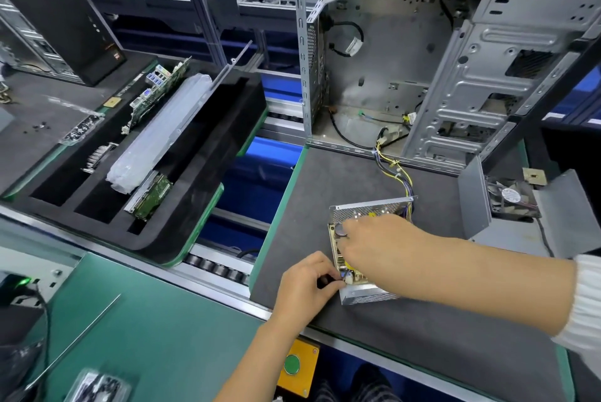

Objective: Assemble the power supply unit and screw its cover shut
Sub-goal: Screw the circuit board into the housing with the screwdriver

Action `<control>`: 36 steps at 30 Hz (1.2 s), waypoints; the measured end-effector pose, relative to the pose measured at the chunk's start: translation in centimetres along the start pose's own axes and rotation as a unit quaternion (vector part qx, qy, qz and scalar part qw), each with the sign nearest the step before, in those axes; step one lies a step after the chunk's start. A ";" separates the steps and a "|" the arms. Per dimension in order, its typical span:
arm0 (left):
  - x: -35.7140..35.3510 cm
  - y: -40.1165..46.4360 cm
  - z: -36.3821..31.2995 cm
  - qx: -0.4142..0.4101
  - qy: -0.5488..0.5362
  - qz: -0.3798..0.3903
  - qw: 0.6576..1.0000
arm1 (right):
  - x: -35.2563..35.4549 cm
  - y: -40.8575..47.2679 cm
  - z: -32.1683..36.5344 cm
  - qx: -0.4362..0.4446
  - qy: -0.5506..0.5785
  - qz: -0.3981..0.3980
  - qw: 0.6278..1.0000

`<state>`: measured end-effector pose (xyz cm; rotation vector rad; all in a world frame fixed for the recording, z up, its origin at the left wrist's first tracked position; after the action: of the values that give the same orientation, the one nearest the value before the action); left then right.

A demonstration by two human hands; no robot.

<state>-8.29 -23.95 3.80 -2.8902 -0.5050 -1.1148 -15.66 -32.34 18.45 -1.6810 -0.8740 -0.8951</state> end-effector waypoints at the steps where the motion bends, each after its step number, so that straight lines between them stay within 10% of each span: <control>1: -0.1 -0.1 -0.1 0.001 0.006 -0.006 1.000 | 0.0 -0.1 -0.3 0.017 0.017 0.006 1.000; 36: 0.0 -0.7 -0.1 0.018 -0.008 -0.015 1.000 | -0.5 0.8 0.3 -0.045 -0.037 -0.041 0.997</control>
<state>-8.55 -23.25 3.80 -2.8722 -0.5638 -1.0760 -15.20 -32.35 17.62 -1.7761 -0.9711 -0.9453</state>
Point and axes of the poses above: each hand's wrist, its own y-axis towards the middle knuckle, its own x-axis out of the back of the hand, z = x × y, the point moved 4 cm from there along y, towards the middle knuckle, and after that the axes turned 7 degrees about -x, right-handed, at the moved point
